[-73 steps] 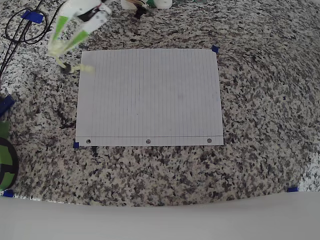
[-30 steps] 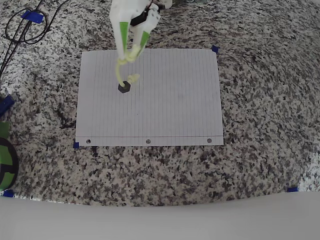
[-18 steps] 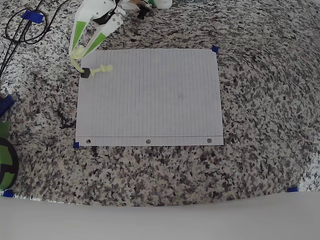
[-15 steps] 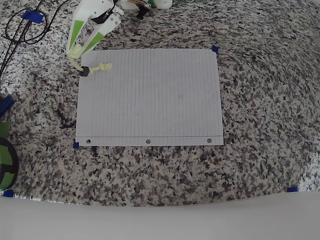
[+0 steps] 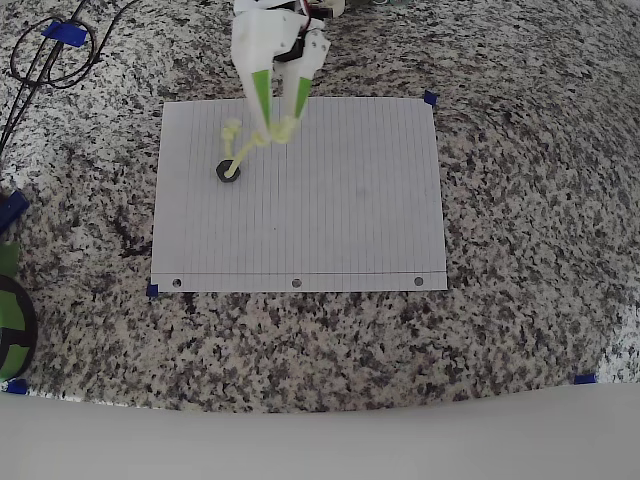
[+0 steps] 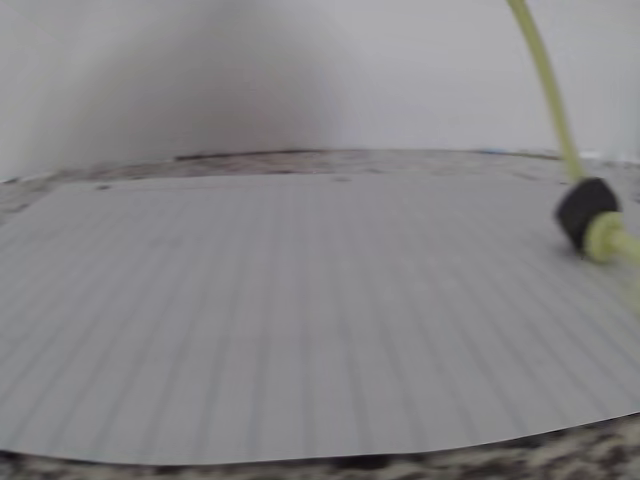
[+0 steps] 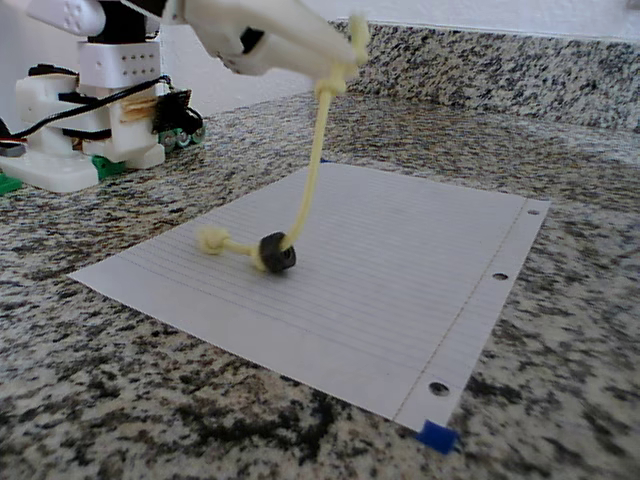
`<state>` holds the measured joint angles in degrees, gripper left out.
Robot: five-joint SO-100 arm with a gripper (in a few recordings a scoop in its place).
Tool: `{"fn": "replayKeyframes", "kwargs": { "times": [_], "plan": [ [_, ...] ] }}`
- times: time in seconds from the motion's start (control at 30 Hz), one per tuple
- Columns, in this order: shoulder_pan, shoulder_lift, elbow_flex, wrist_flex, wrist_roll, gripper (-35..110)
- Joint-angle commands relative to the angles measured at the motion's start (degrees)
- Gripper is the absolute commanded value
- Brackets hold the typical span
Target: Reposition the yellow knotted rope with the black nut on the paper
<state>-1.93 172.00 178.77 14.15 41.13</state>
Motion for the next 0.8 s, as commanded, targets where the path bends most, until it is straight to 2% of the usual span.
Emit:
{"fn": "replayKeyframes", "kwargs": {
  "times": [0.0, 0.1, 0.27, 0.4, 0.5, 0.57, 0.67, 0.77],
  "plan": [
    [-3.6, 2.8, -1.7, 7.8, -0.5, 4],
    [-5.7, 3.9, -1.7, 11.9, -0.6, 15],
    [-8.4, 5.4, -1.6, 16.6, -3.7, 56],
    [-9.0, 5.6, -1.7, 17.0, -8.9, 63],
    [-9.0, 5.7, -1.8, 16.1, -12.5, 63],
    [-8.9, 5.8, -1.8, 15.5, -17.4, 57],
    [-5.6, 5.1, -2.1, 16.1, -25.0, 40],
    [-1.0, 2.4, -3.0, 16.4, -30.7, 12]
  ]
}}
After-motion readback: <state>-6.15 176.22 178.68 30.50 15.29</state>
